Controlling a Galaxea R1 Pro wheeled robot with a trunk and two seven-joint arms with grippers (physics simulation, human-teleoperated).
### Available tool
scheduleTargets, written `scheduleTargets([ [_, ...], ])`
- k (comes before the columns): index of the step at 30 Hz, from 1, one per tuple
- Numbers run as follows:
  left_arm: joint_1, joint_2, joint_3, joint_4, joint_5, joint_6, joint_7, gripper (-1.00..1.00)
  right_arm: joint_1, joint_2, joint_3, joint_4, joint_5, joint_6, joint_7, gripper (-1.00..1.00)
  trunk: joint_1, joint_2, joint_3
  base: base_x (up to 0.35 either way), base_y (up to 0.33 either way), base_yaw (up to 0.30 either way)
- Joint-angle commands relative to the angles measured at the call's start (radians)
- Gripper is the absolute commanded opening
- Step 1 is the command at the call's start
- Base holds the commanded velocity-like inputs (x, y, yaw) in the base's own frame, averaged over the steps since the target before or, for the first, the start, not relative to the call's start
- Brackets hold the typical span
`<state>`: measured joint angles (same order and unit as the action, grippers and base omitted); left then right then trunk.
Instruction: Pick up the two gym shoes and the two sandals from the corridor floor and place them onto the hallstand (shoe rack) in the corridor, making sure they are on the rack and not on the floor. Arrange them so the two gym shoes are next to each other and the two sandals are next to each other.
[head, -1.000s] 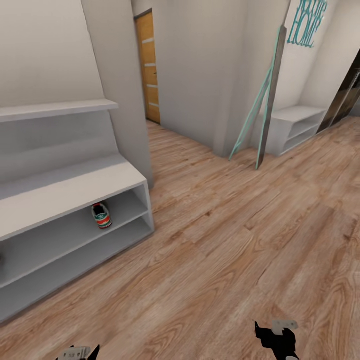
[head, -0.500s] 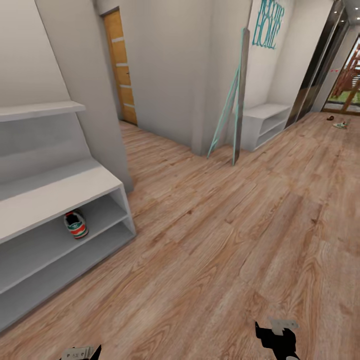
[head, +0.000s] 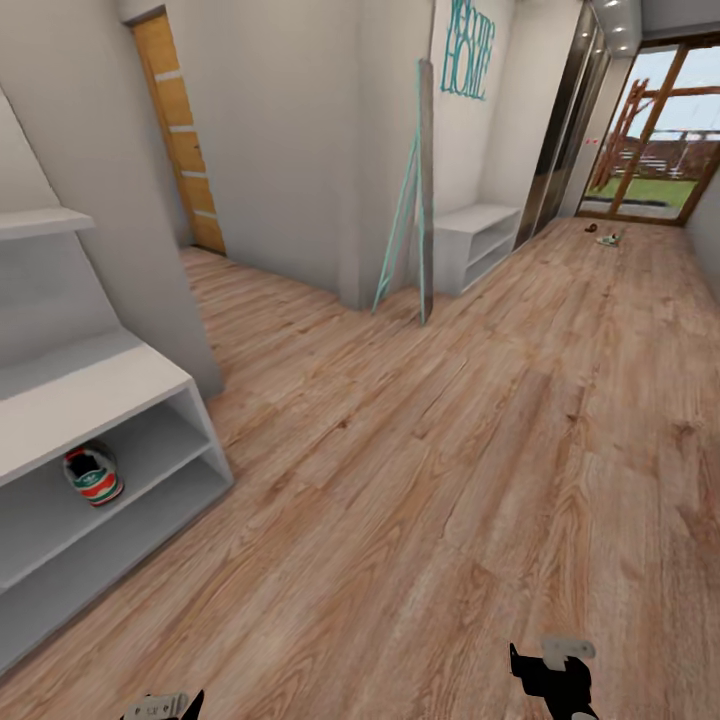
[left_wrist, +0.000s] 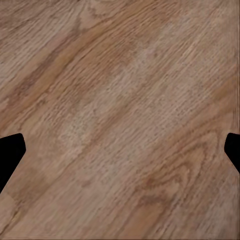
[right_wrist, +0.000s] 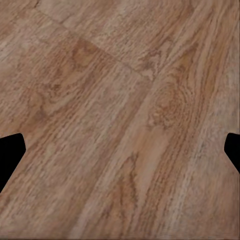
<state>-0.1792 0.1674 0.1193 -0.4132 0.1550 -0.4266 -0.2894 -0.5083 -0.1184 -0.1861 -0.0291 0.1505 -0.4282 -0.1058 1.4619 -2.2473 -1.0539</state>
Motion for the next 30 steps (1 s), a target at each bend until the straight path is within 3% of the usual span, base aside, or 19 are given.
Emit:
scheduleTargets([
  [1, 0.000, 0.000, 0.003, 0.001, 0.009, 0.000, -0.010, 1.00, -0.001, 0.000, -0.006, 0.002, 0.011, -0.003, -0.004, 1.00, 0.000, 0.000, -0.001, 0.005, 0.000, -0.287],
  [9, 0.000, 0.000, 0.003, 0.002, 0.009, 0.000, -0.010, 1.00, -0.001, 0.000, -0.007, 0.002, 0.011, -0.003, -0.004, 1.00, 0.000, 0.000, -0.001, 0.144, 0.000, -0.287],
  [30, 0.000, 0.000, 0.003, 0.002, 0.012, 0.000, -0.010, 1.00, -0.001, 0.002, -0.006, 0.003, 0.011, -0.003, -0.003, 1.00, 0.000, 0.000, -0.001, 0.327, 0.000, -0.287],
])
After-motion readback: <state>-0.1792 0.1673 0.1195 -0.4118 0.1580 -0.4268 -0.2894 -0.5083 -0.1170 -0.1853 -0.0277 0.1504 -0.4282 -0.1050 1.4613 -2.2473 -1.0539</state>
